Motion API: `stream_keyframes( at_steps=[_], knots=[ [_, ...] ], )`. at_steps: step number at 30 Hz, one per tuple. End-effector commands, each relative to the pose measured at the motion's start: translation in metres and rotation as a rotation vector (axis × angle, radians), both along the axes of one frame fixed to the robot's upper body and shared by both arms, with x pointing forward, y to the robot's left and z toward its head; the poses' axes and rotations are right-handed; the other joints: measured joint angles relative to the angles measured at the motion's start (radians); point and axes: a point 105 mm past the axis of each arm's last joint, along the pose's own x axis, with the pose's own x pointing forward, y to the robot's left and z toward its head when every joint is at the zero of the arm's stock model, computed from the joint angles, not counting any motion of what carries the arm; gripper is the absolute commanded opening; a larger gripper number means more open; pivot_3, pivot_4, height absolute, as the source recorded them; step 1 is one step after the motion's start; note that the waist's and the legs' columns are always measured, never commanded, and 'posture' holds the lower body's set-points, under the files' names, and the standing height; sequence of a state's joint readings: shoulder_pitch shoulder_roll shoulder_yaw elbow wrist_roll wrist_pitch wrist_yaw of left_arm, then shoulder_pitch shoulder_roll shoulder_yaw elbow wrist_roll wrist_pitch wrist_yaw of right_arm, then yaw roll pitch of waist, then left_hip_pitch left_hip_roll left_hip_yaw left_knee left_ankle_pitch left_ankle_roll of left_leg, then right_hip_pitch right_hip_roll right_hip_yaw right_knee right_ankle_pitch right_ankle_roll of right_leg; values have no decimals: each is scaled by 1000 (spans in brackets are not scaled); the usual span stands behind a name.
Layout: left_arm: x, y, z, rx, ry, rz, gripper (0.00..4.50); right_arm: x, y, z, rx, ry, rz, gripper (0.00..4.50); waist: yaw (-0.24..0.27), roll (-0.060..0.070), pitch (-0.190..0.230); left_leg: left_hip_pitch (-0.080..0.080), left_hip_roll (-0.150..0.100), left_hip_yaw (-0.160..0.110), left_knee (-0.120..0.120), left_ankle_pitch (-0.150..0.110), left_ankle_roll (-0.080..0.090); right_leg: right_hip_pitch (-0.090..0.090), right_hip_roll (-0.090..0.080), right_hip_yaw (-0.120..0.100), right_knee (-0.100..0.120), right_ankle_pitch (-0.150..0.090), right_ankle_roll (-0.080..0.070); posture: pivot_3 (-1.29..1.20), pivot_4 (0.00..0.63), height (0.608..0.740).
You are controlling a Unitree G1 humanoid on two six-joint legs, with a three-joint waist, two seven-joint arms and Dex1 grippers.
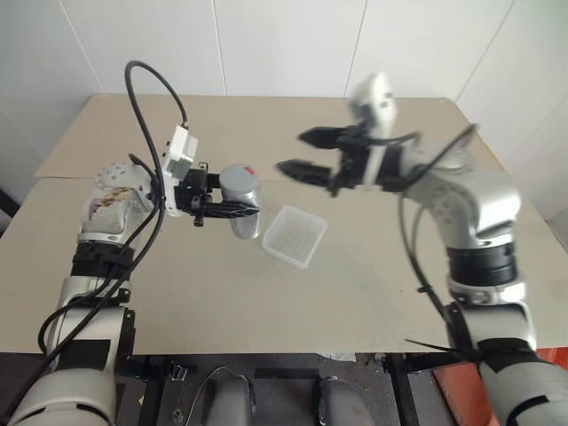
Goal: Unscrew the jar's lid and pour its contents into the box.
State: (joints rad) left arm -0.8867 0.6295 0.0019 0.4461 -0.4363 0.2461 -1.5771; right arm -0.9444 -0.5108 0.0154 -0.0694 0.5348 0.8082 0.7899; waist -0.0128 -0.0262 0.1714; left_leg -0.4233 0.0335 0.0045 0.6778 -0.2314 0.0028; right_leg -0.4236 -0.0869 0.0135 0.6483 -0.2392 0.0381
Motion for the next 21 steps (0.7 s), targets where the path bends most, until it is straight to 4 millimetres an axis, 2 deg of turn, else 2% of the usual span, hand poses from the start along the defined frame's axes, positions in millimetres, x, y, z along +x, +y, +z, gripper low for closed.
stream_keyframes(
  at_steps=[1,9,13,21],
  knots=[
    [-5,-1,16,-18,-59,-21,2064,-20,10,19,41,-74,114,4449,-8,0,0,0,0,0,0,0,0,0,0,0,0,0,0,0,150,740],
    [-3,-5,20,-23,-64,-17,2064,-42,62,25,64,-108,284,4449,-30,0,0,1,1,0,0,0,0,0,1,1,1,0,0,0,150,740],
    [-3,-5,22,-21,-69,-16,2064,-38,84,24,54,-119,289,4449,-29,0,0,1,0,0,0,0,0,0,1,1,1,0,0,0,150,740],
    [-4,-3,23,-22,-71,-12,2064,-33,108,20,25,-134,300,4449,-27,0,0,1,0,-1,0,0,0,0,1,1,1,0,0,0,150,740]
  ],
)
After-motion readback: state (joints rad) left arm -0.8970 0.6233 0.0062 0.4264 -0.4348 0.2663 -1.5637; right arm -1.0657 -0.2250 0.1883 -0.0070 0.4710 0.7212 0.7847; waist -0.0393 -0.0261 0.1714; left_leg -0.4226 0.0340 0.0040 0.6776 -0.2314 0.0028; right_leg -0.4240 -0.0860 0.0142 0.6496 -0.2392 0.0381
